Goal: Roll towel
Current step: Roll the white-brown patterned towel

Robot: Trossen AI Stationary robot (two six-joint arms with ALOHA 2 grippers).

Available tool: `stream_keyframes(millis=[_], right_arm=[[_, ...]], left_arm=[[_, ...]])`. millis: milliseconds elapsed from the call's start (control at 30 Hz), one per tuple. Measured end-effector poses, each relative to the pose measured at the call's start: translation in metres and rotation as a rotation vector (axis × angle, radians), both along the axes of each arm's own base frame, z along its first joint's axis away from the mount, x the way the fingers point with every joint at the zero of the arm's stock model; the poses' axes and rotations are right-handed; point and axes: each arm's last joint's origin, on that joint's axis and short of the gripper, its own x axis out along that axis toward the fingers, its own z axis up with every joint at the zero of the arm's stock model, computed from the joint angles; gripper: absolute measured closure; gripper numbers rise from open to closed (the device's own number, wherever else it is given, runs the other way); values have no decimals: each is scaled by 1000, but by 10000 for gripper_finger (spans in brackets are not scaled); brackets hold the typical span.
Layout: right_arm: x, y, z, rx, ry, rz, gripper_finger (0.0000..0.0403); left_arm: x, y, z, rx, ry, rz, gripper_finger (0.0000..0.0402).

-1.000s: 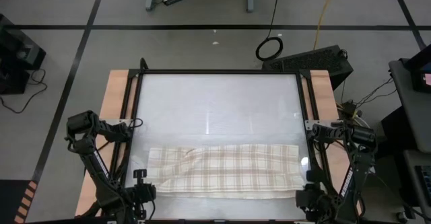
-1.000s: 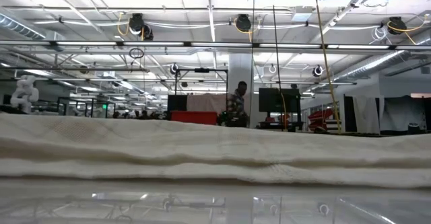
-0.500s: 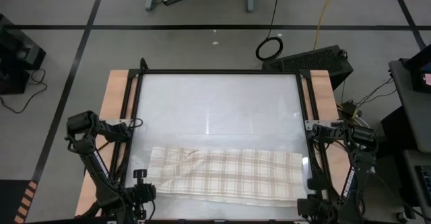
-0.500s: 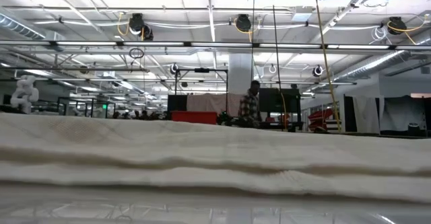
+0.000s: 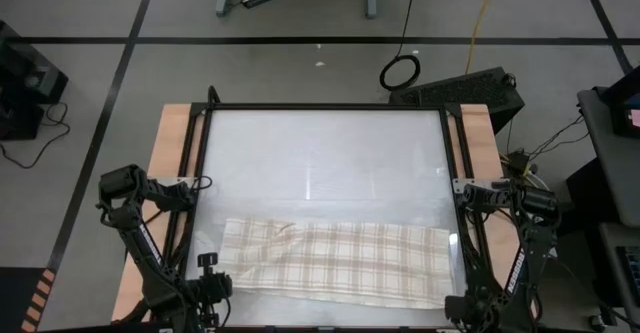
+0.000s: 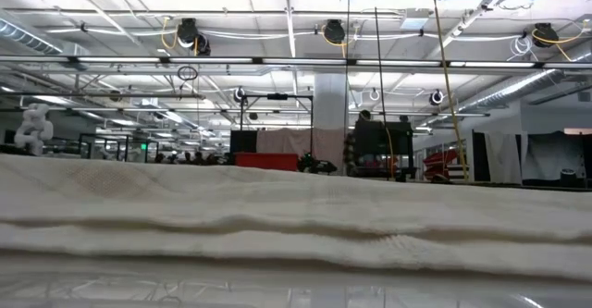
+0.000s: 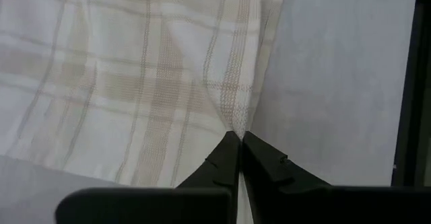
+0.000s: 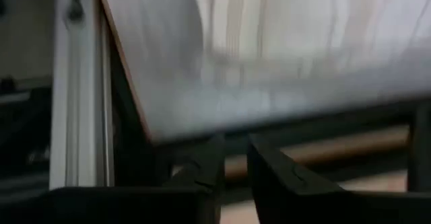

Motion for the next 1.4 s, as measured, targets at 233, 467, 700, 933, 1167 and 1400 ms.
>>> stream_keyframes(millis=[233, 467, 700, 933, 1167, 1400], right_arm=[[7, -10, 16, -51, -259, -58, 315], [48, -41, 1, -254, -540, -195, 353], [87, -80, -34, -348, -578, -156, 392], [101, -113, -33, -416, -530, -137, 401], [103, -140, -19, -369, -535, -72, 402], [83, -165, -25, -269, -621, -87, 402]], left_arm=[[1, 0, 0, -8, -16, 42, 336], [1, 0, 0, -51, -2, 116, 298], [0, -8, 9, -202, 7, 158, 244], [3, 0, 53, -256, -197, 104, 205], [44, 47, 59, 35, -239, 59, 204], [78, 110, 22, 259, -14, 2, 204]])
